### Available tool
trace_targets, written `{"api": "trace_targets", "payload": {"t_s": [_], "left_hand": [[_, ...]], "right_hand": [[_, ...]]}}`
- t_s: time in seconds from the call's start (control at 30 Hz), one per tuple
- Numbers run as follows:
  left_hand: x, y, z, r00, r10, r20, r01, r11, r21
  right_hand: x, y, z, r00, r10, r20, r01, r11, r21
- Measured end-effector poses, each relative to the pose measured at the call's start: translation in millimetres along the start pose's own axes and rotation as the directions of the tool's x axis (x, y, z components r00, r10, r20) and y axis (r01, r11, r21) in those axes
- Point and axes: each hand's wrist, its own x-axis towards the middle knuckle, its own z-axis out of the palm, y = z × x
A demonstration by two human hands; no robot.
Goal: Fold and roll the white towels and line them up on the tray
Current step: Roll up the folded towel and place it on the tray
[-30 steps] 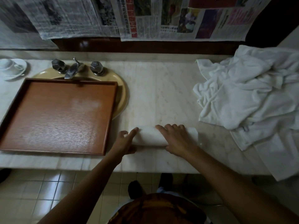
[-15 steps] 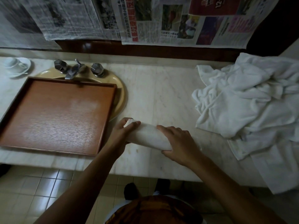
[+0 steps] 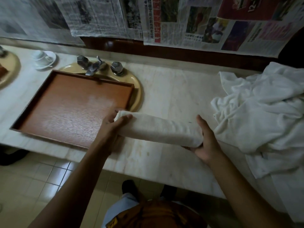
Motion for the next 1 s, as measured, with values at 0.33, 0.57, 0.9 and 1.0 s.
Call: {"api": "trace_targets", "payload": {"t_s": [0.33,0.57,0.9,1.0], "left_hand": [[-1.1,-22.3,-97.4,0.951,-0.079,-0.299,0.031,0.987,-0.159],[-7.1,-41.1,-186.4,0.965,-0.179,-0.193,0.185,0.983,0.016],[7.2,-61.8,-187.9,0.982,-0.190,-0.027,0.178,0.855,0.488],[17.4,-64.3,-181.6,0.968,-0.246,0.052,0.179,0.818,0.547]], "right_hand": [[52.7,-0.2,137.5,0.932,-0.357,0.065,0.346,0.819,-0.458],[102.4,5.4,261.9,0.948,-0.295,0.117,0.278,0.590,-0.758],[131.6,10.0,347.9,0.962,-0.272,0.017,0.135,0.422,-0.896],[133.7,11.8,350.3,0.953,-0.299,-0.044,0.073,0.368,-0.927]]}}
